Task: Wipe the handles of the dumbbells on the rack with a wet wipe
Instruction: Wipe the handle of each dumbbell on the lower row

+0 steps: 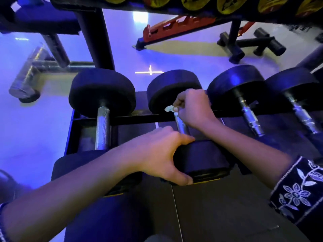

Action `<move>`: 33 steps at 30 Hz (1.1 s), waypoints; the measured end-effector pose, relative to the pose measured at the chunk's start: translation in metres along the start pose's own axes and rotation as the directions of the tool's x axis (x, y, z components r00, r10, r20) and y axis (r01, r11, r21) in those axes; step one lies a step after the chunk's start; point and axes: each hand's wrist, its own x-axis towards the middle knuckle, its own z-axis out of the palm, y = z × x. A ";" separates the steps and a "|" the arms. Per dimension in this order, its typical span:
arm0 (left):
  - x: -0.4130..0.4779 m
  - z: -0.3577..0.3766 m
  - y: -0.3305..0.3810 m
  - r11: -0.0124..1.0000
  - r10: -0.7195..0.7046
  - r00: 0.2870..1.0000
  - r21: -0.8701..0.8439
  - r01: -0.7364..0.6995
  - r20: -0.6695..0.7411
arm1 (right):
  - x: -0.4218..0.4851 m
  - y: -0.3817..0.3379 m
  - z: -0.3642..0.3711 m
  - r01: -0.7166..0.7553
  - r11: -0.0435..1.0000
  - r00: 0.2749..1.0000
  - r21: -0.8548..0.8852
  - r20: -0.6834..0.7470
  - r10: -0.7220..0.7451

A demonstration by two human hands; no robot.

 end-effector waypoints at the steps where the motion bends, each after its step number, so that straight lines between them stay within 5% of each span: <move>1: 0.000 0.002 0.004 0.999 -0.009 0.999 0.038 0.010 -0.033 | -0.003 -0.001 -0.002 -0.002 1.000 1.000 -0.004 0.025 0.002; 4: 0.002 0.009 0.009 0.997 -0.016 0.994 0.069 0.023 -0.109 | -0.019 0.002 -0.014 -0.040 0.997 0.979 -0.061 0.199 0.052; 7: -0.003 0.014 0.009 0.995 -0.065 0.990 0.072 0.074 -0.128 | -0.034 0.010 -0.026 -0.149 0.987 0.938 0.061 0.324 0.122; 14: -0.007 0.027 0.008 0.983 -0.166 0.973 0.053 0.177 -0.158 | 0.005 0.003 -0.025 -0.276 0.940 0.948 0.200 0.221 0.231; 21: -0.005 0.018 0.013 0.983 -0.167 0.980 0.063 0.175 -0.111 | -0.041 0.004 -0.047 -0.364 0.912 0.859 0.186 0.446 0.252; 28: -0.006 0.025 0.008 0.989 -0.138 0.984 0.035 0.143 -0.117 | -0.011 0.003 -0.033 -0.428 0.874 0.888 0.228 0.286 0.360; 33: -0.008 0.025 0.005 0.994 -0.103 0.985 0.028 0.108 -0.141 | -0.025 0.005 -0.043 -0.466 0.882 0.778 0.072 0.508 0.369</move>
